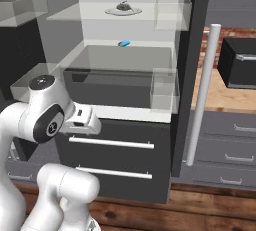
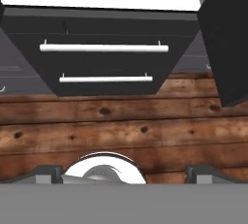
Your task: Retrieve the fish from the fridge and place it on the saucepan with marinade on the stove.
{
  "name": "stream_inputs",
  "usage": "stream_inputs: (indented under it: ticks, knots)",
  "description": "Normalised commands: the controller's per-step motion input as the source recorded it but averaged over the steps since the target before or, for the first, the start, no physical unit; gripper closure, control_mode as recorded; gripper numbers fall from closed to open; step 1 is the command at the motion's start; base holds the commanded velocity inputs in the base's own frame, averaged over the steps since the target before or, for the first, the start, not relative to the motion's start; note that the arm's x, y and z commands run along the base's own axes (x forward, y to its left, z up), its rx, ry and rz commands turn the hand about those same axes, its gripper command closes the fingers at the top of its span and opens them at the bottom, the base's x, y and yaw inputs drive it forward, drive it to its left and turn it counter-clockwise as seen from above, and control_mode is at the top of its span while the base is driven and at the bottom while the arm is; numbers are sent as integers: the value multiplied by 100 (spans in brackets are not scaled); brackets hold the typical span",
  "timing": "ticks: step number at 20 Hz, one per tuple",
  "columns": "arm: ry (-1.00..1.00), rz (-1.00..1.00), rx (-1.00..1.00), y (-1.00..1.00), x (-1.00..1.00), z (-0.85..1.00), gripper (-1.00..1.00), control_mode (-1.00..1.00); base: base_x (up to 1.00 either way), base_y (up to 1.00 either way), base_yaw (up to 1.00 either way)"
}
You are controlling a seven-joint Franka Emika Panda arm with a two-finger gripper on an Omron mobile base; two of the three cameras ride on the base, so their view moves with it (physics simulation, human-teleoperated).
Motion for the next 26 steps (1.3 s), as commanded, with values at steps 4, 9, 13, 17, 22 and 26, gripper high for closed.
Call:
stream_inputs:
  ticks: [4, 9, 13, 17, 22, 26]
  knots:
    - [0, -7, 0, -8, 0, 12, -100, -100, 0, 0, 0]
    - [0, -3, 0, -2, 0, 0, -100, -100, 0, 0, 0]
    - [0, 0, 0, 0, 1, 0, -100, -100, 0, 0, 0]
    - [-2, 1, 0, 0, 31, 0, -100, -100, 0, 0, 0]
    - [-8, 9, 0, -2, 47, -7, -100, 100, 10, -1, 2]
    - [0, 0, 0, 0, 0, 0, -100, 100, 52, -19, 12]
